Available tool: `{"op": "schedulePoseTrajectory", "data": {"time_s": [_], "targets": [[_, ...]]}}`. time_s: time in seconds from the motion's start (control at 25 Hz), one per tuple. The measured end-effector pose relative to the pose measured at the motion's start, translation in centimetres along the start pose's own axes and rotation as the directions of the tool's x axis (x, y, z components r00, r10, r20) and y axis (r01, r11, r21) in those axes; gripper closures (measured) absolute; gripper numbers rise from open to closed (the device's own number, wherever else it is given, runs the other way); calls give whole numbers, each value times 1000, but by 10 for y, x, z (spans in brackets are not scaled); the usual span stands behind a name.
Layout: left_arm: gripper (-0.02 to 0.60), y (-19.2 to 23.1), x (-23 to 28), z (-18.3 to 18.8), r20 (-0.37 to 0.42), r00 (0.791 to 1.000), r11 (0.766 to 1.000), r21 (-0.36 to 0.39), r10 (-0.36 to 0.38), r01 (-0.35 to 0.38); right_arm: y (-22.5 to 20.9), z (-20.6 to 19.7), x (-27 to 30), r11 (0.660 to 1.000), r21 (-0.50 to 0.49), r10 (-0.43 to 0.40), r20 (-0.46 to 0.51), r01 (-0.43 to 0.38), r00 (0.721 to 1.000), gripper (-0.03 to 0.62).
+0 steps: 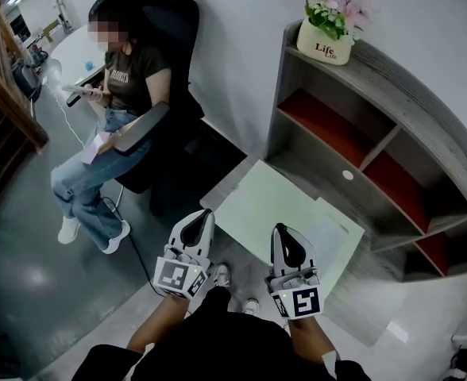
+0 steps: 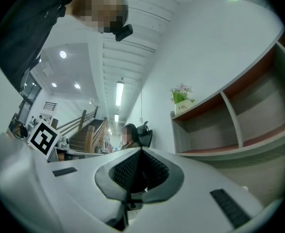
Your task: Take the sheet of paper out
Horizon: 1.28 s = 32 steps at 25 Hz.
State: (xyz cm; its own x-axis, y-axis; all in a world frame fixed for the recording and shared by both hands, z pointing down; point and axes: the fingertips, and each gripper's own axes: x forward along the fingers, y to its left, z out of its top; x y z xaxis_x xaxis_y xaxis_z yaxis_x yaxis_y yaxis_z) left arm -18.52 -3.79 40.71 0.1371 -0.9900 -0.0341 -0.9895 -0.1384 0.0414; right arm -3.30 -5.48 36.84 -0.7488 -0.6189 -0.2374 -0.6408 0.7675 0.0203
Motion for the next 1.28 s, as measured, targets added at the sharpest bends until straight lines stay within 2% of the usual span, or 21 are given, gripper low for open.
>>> {"op": "schedulePoseTrajectory", "data": {"time_s": [0.2, 0.4, 0.72, 1.0, 1.28], "targets": [[575, 12, 33, -3, -9, 997, 997, -19, -75, 75, -5, -23, 34, 999, 15, -28, -66, 29, 997, 572], [575, 26, 57, -2, -7, 987, 987, -33, -160, 160, -11, -23, 64, 997, 12, -81, -66, 82, 995, 572], [575, 22, 92, -13, -15, 952, 950, -66, -306, 304, -35, -27, 66, 973, -31, -230, -86, 228, 969, 572], [575, 5, 117, -29, -39, 930, 929, -86, -365, 361, -61, -37, 48, 957, -57, -291, -131, 285, 948, 572], [575, -28, 136, -41, -68, 917, 918, -98, -392, 385, -83, -43, 30, 958, -55, -288, -148, 283, 946, 572]]}}
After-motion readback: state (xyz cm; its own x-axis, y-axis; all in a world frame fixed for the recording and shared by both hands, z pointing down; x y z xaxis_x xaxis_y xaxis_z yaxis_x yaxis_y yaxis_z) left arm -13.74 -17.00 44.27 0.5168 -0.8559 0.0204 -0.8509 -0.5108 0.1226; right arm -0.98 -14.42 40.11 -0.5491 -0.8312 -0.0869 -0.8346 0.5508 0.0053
